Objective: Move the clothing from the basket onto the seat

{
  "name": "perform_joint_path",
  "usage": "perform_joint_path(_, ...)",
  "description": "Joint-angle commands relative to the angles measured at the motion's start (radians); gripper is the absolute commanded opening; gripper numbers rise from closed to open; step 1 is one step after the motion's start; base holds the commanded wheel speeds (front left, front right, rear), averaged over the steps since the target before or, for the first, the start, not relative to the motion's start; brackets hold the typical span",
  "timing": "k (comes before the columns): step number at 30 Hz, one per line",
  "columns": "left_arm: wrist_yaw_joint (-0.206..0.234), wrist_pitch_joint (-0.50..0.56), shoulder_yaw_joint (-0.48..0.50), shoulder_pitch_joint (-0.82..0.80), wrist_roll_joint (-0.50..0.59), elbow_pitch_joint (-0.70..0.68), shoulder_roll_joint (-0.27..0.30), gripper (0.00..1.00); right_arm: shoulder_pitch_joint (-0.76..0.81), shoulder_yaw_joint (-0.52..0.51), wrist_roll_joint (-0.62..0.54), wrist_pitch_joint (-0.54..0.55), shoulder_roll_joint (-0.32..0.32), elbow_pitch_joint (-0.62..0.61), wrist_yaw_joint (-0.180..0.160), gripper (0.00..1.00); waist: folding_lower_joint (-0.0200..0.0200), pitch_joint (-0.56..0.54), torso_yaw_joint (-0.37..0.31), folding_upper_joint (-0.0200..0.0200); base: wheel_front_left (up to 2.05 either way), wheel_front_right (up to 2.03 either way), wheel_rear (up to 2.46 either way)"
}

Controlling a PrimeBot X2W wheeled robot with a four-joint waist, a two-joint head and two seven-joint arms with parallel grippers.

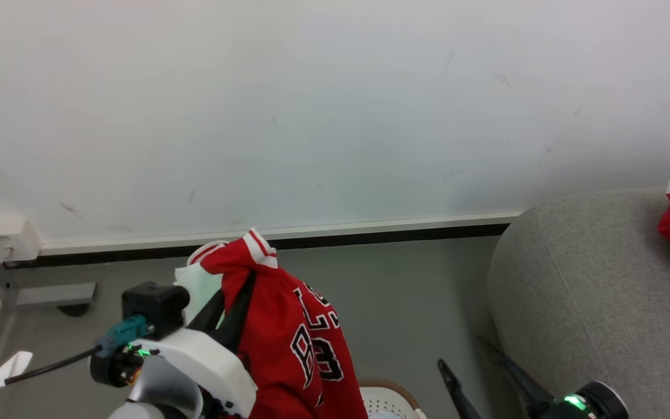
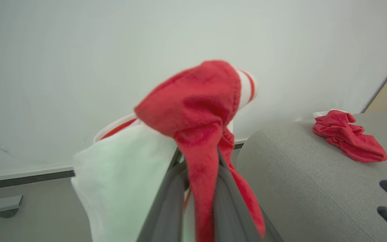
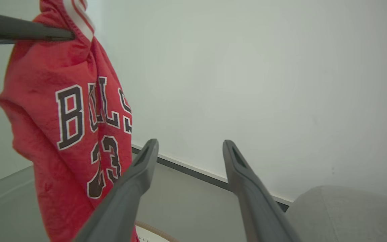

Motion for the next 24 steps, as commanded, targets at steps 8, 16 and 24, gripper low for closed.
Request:
perform_joint_path(8, -0.016, 0.023, -0.038, -0.057, 0.023, -0.035, -0.012, 0.0, -0.265, 0.407, 0.166, 0.004, -0.082, 0.114, -0.003, 1.0, 0.0, 0.012, 0.011, -0.0001, 0.0, 0.0, 0.0)
perform_joint_path(16, -0.034, 0.036, -0.088, -0.105, 0.033, -0.028, -0.044, 0.0, -0.479, 0.621, 0.278, 0.0, -0.036, 0.283, -0.003, 1.0, 0.0, 0.017, 0.036, -0.0001, 0.0, 0.0, 0.0)
perform_joint_path(24, -0.052, 0.05, -0.144, -0.129, 0.031, -0.036, -0.078, 0.0, -0.565, 0.682, 0.333, 0.0, 0.025, 0.45, -0.003, 1.0, 0.0, 0.014, 0.06, -0.0001, 0.0, 0.0, 0.0)
